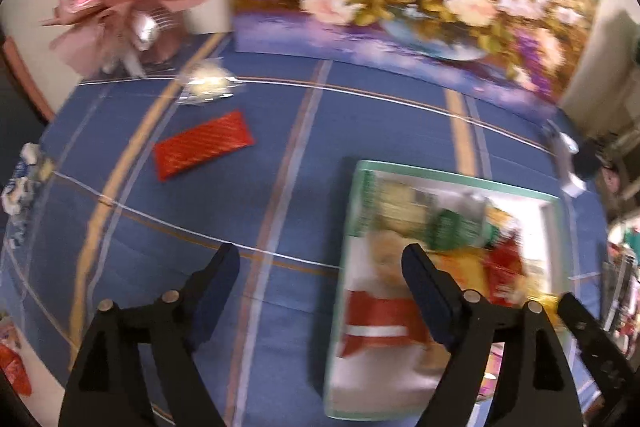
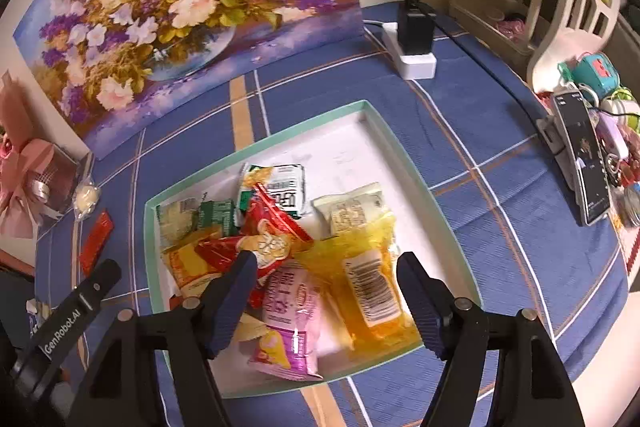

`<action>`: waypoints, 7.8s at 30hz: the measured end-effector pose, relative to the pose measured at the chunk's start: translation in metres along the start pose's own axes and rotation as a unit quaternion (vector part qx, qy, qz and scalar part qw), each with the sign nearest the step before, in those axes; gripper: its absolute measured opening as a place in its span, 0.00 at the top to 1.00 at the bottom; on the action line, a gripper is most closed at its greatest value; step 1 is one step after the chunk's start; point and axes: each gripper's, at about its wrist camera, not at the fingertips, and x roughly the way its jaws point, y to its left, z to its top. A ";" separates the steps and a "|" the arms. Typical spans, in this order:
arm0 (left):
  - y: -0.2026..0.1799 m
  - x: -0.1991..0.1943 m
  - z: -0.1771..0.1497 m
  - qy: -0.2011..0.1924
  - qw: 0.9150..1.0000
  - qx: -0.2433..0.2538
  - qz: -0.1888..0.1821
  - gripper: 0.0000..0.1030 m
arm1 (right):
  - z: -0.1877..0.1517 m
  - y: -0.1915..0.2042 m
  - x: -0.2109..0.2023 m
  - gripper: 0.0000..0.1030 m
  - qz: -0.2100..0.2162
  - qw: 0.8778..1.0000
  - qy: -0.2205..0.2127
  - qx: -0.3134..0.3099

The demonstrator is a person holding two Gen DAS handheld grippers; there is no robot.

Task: Organize snacks
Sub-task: 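Withdraw both open tools from the tray toward the red packet and round-cake packet, then grasp the clear round-cake packet with the left tool while the right tool grasps the red patterned packet, then carry the round-cake packet and red patterned packet over the white tray with both tools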

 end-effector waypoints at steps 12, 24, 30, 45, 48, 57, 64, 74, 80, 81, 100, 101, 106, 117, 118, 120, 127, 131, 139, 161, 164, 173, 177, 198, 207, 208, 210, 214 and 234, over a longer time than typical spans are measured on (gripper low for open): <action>0.045 -0.009 0.007 -0.013 0.999 -0.037 0.016 0.07 | 0.002 0.037 0.004 0.00 -0.001 1.000 -0.002 -0.006; 0.073 -0.028 0.016 -0.049 0.998 -0.024 0.011 0.01 | 0.001 0.086 -0.015 0.00 0.012 0.999 -0.031 -0.030; 0.087 -0.016 0.023 -0.041 0.998 -0.047 0.001 0.01 | -0.005 0.108 -0.018 0.00 0.017 0.996 -0.046 -0.069; 0.077 0.010 0.060 -0.025 0.996 -0.086 -0.008 0.01 | -0.006 0.104 0.025 0.00 0.000 0.993 -0.014 -0.118; 0.076 0.013 0.058 -0.023 0.997 -0.075 -0.001 0.01 | -0.007 0.102 0.022 0.00 -0.007 0.993 -0.019 -0.119; 0.134 0.030 0.061 0.001 0.996 -0.089 -0.011 0.01 | -0.016 0.129 0.023 0.00 0.010 0.989 -0.041 -0.140; 0.193 0.058 0.064 0.030 0.992 -0.120 -0.026 0.01 | -0.026 0.175 0.038 0.00 0.042 0.984 -0.030 -0.169; 0.257 0.105 0.069 0.055 0.990 -0.126 -0.033 0.01 | -0.022 0.279 0.080 0.00 0.118 0.974 0.015 -0.191; 0.277 0.121 0.072 0.048 0.991 -0.124 -0.034 0.01 | -0.022 0.323 0.122 0.00 0.109 0.977 0.048 -0.177; 0.281 0.121 0.073 0.045 0.990 -0.126 -0.032 0.01 | -0.021 0.329 0.130 0.00 0.107 0.978 0.056 -0.168; 0.307 0.138 0.067 0.046 0.987 -0.151 -0.008 0.01 | -0.021 0.408 0.194 0.00 0.013 0.987 0.057 -0.147; 0.306 0.138 0.065 0.048 0.988 -0.150 -0.009 0.01 | -0.024 0.411 0.194 0.00 0.007 0.985 0.056 -0.160; 0.305 0.140 0.060 0.055 0.987 -0.152 -0.010 0.00 | -0.045 0.417 0.191 0.00 0.009 0.977 0.054 -0.208; 0.293 0.134 0.062 0.060 0.988 -0.143 -0.025 0.01 | -0.061 0.377 0.184 0.00 0.016 0.966 0.070 -0.250; 0.290 0.134 0.064 0.059 0.988 -0.140 -0.028 0.01 | -0.057 0.371 0.186 0.00 0.014 0.966 0.070 -0.249; 0.288 0.132 0.066 0.059 0.988 -0.135 -0.033 0.01 | -0.053 0.367 0.187 0.00 0.013 0.966 0.067 -0.250; 0.265 0.137 0.092 0.060 0.988 -0.128 -0.066 0.01 | -0.044 0.369 0.192 0.01 0.016 0.964 0.055 -0.261; 0.249 0.137 0.107 0.056 0.988 -0.119 -0.076 0.01 | -0.034 0.371 0.198 0.10 0.025 0.964 0.054 -0.257; 0.213 0.145 0.134 0.054 0.984 -0.112 -0.126 0.01 | -0.004 0.351 0.196 0.33 0.034 0.962 0.048 -0.267; 0.175 0.182 0.160 0.038 0.972 -0.179 -0.150 0.43 | 0.027 0.313 0.193 0.39 0.023 0.961 0.036 -0.274; 0.181 0.179 0.154 0.041 0.969 -0.188 -0.157 0.45 | 0.026 0.312 0.190 0.41 0.025 0.961 0.036 -0.272; 0.184 0.160 0.135 0.039 0.967 -0.190 -0.164 0.49 | 0.013 0.316 0.172 0.45 0.038 0.959 0.036 -0.280; 0.186 0.143 0.124 0.028 0.967 -0.192 -0.163 0.49 | 0.003 0.318 0.151 0.47 0.050 0.956 0.029 -0.289; 0.181 0.044 0.079 -0.001 0.964 -0.214 -0.156 0.49 | -0.036 0.267 0.054 0.49 0.106 0.964 -0.011 -0.244; 0.138 -0.015 0.075 -0.015 0.963 -0.189 -0.189 0.49 | -0.038 0.213 0.004 0.49 0.092 0.975 -0.045 -0.196; 0.131 -0.022 0.074 -0.017 0.963 -0.185 -0.194 0.49 | -0.037 0.207 0.000 0.49 0.088 0.976 -0.048 -0.191; 0.118 -0.033 0.072 -0.019 0.963 -0.177 -0.202 0.49 | -0.036 0.193 -0.009 0.49 0.085 0.978 -0.051 -0.181; 0.091 -0.053 0.065 -0.020 0.963 -0.162 -0.214 0.49 | -0.033 0.162 -0.029 0.49 0.075 0.982 -0.063 -0.162; -0.006 -0.060 -0.003 0.007 0.972 -0.073 -0.224 0.49 | -0.024 0.037 -0.058 0.49 0.018 0.994 -0.082 -0.069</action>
